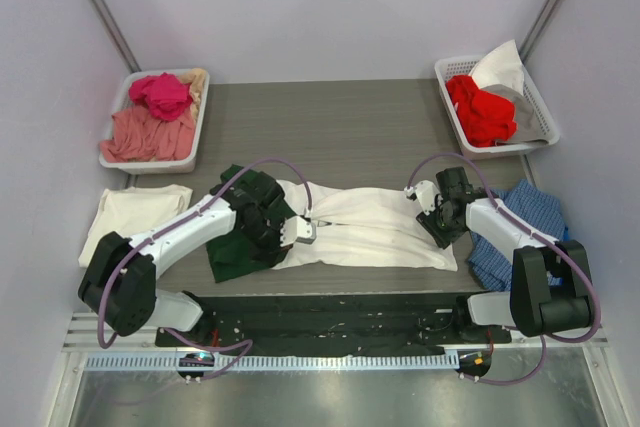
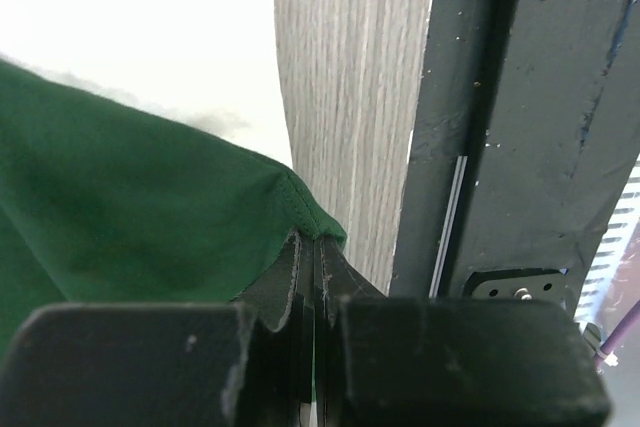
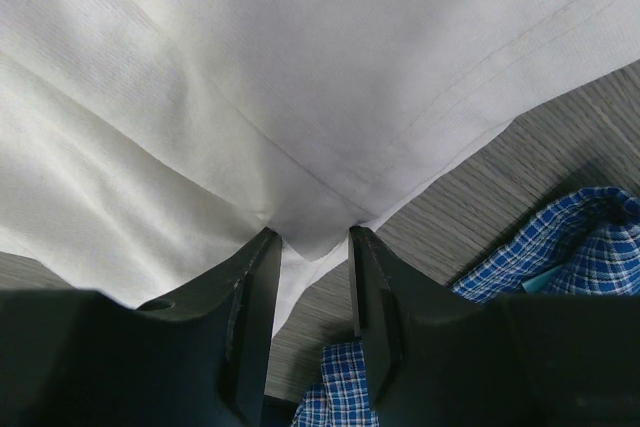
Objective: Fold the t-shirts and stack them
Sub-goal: Fold the other side of the tshirt into a rectangle
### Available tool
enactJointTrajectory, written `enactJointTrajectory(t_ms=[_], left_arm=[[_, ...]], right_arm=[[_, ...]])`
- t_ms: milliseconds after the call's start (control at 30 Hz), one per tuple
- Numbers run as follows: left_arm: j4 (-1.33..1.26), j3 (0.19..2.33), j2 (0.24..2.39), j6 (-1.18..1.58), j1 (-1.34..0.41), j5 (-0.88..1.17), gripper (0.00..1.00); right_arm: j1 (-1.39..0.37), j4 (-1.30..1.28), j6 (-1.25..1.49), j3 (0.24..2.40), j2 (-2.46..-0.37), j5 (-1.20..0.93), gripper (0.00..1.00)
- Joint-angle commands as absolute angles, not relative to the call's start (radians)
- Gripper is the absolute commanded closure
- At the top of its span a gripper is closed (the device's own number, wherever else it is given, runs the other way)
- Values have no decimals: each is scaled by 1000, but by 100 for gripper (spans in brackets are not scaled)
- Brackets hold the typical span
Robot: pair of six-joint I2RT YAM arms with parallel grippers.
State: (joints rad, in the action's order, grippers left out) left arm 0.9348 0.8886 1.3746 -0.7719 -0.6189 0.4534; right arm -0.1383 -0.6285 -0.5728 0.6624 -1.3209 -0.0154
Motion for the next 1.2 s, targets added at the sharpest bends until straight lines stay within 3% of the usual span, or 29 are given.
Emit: enactJointTrajectory(t_ms=[0,133,167,267,533,600,800,867,1000,1033,1167], left_arm=[[914,916,1371,-733,-643,463,100],[905,945,1397,-718,-657,472,98],[905,948,1404,-713,-661,474,91],[899,950,1413,-701,-673,471,91],[893,943,1332,-687,-687,469,78],[907,950,1301,-687,-687,453,66],[763,887,1181,-687,-687,290,61],[665,836,1167,-689,-687,201,47],[563,801,1184,-675,-651,132,33],[555,799,1205,-675,-640,124,28],[461,787,1239,-654,-565,75,20]], right_arm=[[-143,-594,-569,640,-1351,-5,58],[-144,-594,-569,640,-1351,-5,58],[-143,-594,-569,640,-1348,-5,58],[-144,-592,-571,638,-1348,-5,58],[-144,-591,-571,643,-1359,-5,58],[-144,-591,-572,644,-1359,-5,58],[-143,-571,-568,653,-1336,31,58],[-144,-557,-561,667,-1321,43,58],[-144,-549,-555,704,-1284,57,49],[-143,-548,-555,713,-1278,57,38],[-143,-542,-552,781,-1256,48,27]])
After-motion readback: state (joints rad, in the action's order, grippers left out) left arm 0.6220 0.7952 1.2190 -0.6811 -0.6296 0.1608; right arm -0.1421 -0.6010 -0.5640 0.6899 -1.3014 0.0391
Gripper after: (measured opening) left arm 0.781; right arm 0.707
